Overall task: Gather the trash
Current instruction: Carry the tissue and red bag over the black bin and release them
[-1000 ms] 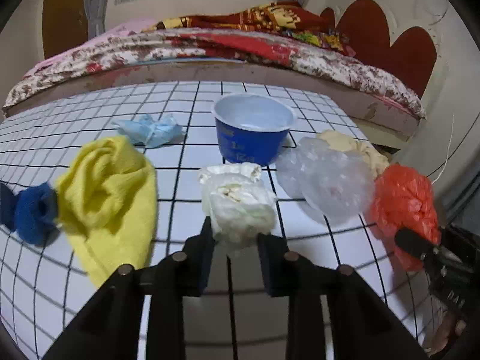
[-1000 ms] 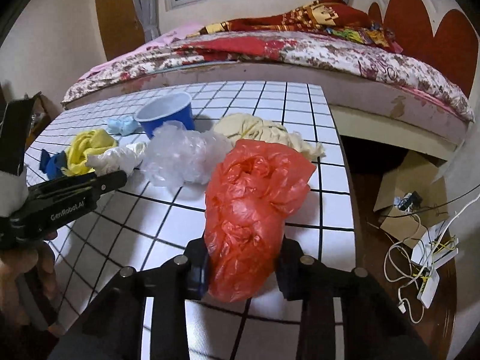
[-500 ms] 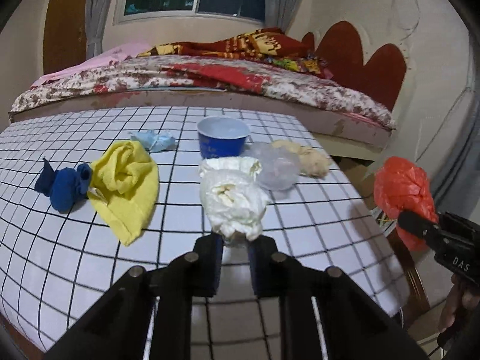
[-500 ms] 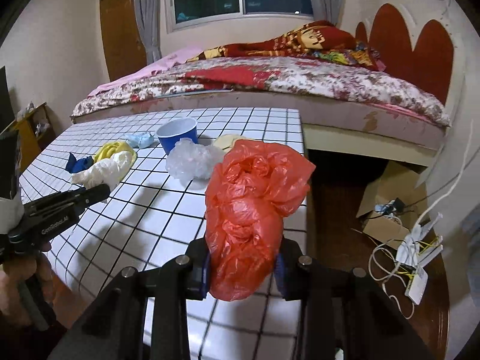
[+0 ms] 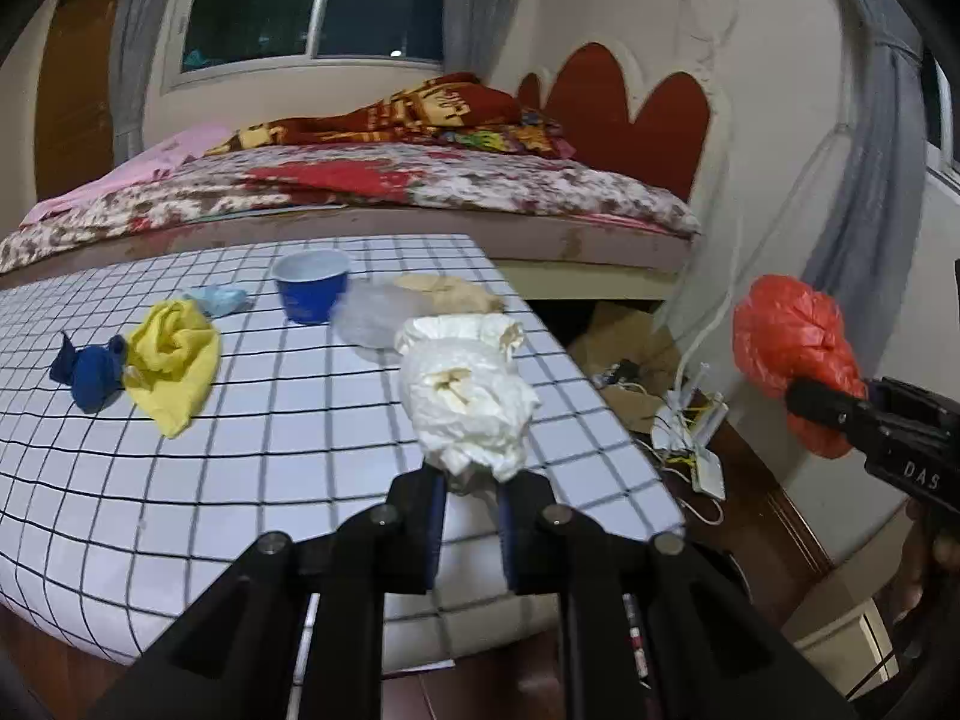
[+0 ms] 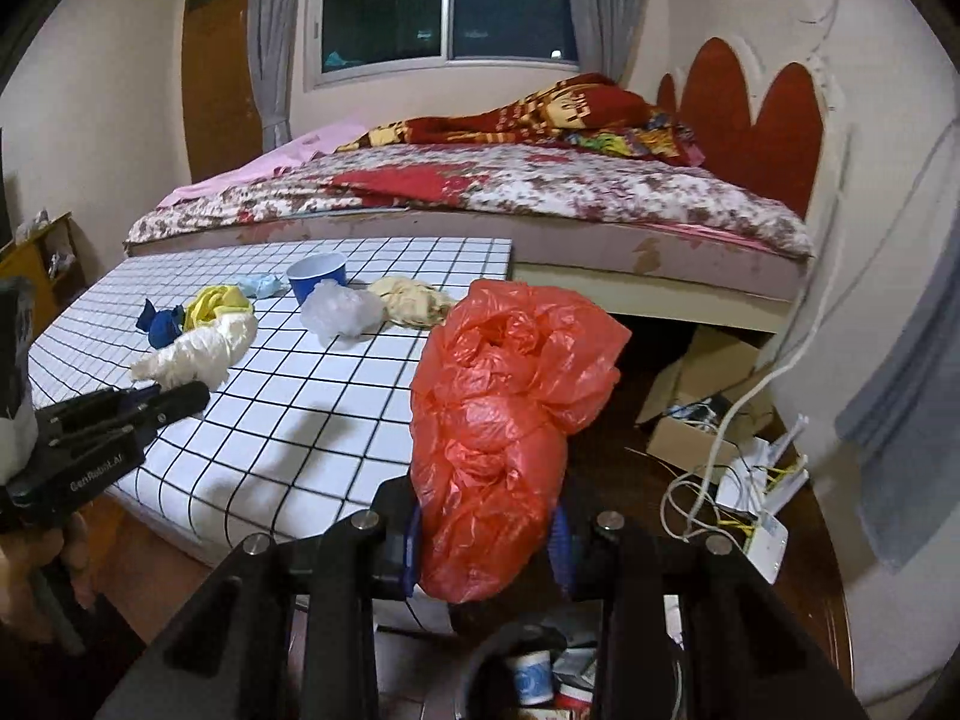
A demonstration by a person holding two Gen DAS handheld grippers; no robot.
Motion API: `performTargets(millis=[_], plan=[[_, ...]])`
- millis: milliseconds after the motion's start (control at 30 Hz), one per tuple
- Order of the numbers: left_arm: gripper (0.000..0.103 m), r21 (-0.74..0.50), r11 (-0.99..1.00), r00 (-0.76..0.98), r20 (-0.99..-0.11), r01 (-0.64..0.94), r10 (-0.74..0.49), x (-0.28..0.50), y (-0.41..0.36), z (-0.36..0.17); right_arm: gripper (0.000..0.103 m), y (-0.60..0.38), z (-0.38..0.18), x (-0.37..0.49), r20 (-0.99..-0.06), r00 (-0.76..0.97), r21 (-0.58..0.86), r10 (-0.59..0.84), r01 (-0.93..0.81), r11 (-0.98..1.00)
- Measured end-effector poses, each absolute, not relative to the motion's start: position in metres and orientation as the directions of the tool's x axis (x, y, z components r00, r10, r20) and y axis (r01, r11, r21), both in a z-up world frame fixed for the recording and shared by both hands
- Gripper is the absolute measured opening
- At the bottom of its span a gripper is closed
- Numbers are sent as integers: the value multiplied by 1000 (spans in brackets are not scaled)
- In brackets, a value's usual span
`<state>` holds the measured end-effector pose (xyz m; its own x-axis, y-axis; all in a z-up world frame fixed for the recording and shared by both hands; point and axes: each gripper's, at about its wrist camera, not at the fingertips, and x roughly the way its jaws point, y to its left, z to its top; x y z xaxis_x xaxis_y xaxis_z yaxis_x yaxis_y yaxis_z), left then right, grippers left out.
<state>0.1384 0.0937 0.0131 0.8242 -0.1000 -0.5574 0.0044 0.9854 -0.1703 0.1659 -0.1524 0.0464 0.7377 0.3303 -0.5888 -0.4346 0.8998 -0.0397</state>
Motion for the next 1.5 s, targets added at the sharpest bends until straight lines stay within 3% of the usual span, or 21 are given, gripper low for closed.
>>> performTargets(millis=[767, 1133, 1500], plan=[[16, -148, 936, 697, -633, 318, -337, 114, -59, -19, 35, -276, -10, 125, -681, 700, -19, 215, -311, 950], [16, -148, 887, 576, -712, 437, -402, 123, -114, -64, 35, -316, -72, 132, -770, 607, 32, 197, -270, 962], [16, -169, 872, 492, -769, 458, -408, 137, -133, -102, 35, -305, -119, 153, -829, 522, 39, 202, -306, 951]])
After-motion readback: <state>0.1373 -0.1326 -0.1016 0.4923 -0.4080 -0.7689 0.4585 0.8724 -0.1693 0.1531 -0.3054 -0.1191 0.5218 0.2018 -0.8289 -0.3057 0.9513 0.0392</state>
